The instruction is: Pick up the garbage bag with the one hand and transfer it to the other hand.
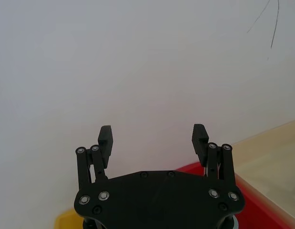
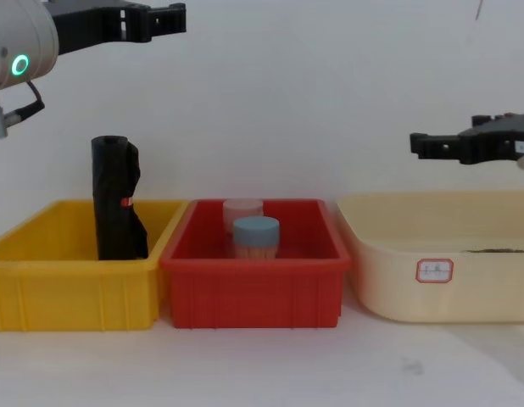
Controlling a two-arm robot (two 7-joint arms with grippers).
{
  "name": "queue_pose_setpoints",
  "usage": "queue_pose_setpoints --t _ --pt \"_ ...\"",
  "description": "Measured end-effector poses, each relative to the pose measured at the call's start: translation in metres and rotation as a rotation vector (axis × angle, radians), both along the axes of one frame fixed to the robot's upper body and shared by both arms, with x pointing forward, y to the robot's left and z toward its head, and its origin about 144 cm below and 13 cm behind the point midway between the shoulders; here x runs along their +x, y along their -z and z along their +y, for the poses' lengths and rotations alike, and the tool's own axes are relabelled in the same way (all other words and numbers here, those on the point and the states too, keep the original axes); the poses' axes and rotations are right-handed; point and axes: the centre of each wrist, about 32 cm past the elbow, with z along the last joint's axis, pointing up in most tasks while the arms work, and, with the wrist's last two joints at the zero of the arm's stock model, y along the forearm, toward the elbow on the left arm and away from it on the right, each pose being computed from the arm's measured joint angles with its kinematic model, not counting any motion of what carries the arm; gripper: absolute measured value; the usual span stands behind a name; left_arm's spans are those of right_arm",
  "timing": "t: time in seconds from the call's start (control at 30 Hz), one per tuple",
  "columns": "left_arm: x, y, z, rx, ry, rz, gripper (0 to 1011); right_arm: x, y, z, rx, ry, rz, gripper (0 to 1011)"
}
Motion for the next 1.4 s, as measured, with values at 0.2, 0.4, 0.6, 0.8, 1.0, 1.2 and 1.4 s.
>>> queue_pose_setpoints --t 0.2,0.4,0.6,0.8,1.0,1.2,1.4 --pt "0.0 0.0 0.0 0.001 -0.003 -0.001 1001 0.002 -0.006 0.004 -0.009 -0.058 0.001 1002" --pt "0.0 0.0 0.0 0.001 -0.005 -0.002 1001 0.007 -0.016 0.012 -0.026 -0.151 0.006 1001" --pt "0.0 0.0 0.0 0.001 -0.005 -0.003 1001 0.011 -0.026 0.022 -0.045 -0.239 0.017 1001" --pt "0.0 0.0 0.0 0.002 -0.006 -0.003 1001 0.016 -0.036 0.034 -0.066 -0.32 0.034 1001" --pt "0.0 0.0 0.0 0.002 -0.006 -0.003 1001 0.023 -0.047 0.056 -0.099 -0.418 0.063 1001" --pt "0.0 0.0 0.0 0.002 -0.006 -0.003 1001 0.03 -0.057 0.084 -0.14 -0.499 0.096 1001" --pt "0.0 0.0 0.0 0.002 -0.006 -0.003 1001 0.035 -0.063 0.104 -0.173 -0.533 0.122 1001"
